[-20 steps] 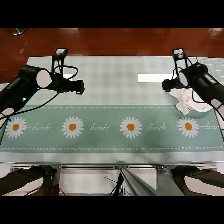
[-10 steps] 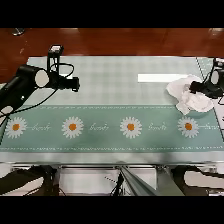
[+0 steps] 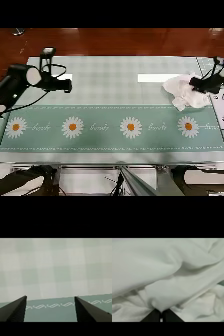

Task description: Fold the shirts.

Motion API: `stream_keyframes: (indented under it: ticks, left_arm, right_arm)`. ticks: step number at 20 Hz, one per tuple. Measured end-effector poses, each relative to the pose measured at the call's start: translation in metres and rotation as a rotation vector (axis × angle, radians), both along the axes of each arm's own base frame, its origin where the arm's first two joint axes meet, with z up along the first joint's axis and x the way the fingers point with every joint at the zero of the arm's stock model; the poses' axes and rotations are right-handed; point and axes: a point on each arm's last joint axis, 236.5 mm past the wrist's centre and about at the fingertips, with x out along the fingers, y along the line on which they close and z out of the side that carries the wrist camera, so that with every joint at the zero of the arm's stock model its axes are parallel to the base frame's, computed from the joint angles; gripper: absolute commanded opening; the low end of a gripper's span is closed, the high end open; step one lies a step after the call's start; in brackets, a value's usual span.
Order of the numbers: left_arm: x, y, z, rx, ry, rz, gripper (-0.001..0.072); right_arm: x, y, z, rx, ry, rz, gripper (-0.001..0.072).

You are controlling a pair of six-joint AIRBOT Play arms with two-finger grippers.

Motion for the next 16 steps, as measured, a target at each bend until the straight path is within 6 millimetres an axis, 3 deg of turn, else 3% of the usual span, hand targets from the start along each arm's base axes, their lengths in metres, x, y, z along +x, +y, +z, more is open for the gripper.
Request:
stream_keyframes:
  ticks: [3, 6, 9, 12, 14, 16]
  left_arm:
    - [-0.013, 0.043, 0.025, 0.006, -0.016, 0.092, 0.0703]
    - [-0.038, 0.059, 0.052, -0.041, -0.069, 0.149, 0.0703]
    - [-0.07, 0.045, 0.061, -0.136, -0.115, 0.158, 0.0703]
    - [-0.1, 0.027, 0.053, -0.201, -0.136, 0.139, 0.0702]
    - [-0.114, 0.016, 0.042, -0.237, -0.125, 0.128, 0.0702]
    - [-0.124, 0.005, 0.031, -0.273, -0.102, 0.118, 0.0702]
  right_arm:
    - [0.035, 0.015, 0.11, -0.039, -0.244, 0.07, 0.0021]
    - [0.042, 0.046, 0.235, -0.101, -0.507, 0.154, 0.0021]
    - [0.021, 0.093, 0.344, -0.15, -0.739, 0.257, 0.0021]
    - [-0.016, 0.146, 0.434, -0.177, -0.945, 0.375, 0.0021]
    - [-0.041, 0.179, 0.472, -0.166, -1.041, 0.453, 0.0021]
    - [-0.067, 0.217, 0.495, -0.135, -1.107, 0.549, 0.0021]
